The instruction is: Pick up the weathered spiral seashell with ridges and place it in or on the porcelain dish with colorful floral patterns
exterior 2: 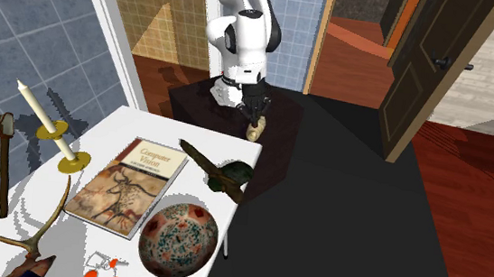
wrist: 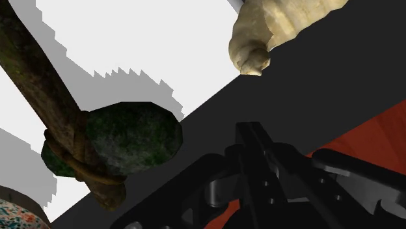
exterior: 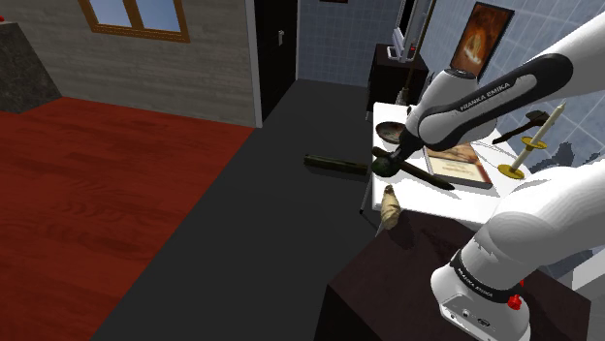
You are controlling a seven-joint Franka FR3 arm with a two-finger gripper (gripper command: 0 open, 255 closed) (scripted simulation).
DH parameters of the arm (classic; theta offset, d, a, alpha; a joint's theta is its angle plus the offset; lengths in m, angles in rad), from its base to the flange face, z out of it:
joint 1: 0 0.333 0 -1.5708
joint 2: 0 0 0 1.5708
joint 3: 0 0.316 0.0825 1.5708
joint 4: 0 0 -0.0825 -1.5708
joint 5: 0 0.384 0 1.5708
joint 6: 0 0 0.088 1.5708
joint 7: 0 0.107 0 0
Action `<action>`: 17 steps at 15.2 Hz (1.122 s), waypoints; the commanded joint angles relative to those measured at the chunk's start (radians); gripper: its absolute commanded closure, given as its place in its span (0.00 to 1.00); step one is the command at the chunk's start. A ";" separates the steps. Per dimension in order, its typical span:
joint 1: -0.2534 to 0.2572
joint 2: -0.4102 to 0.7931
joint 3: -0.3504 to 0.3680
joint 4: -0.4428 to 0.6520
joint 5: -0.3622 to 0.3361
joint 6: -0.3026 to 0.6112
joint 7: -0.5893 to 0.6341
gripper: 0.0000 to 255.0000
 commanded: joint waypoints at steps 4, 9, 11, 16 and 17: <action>0.000 0.000 0.000 0.000 0.000 0.000 0.000 0.00; -0.001 0.117 0.049 0.006 0.162 -0.102 0.310 0.00; 0.020 0.162 0.052 0.008 0.251 -0.139 0.416 0.00; 0.070 0.246 0.036 0.004 0.354 -0.093 0.437 0.00; 0.083 0.268 0.031 0.002 0.375 -0.072 0.423 0.00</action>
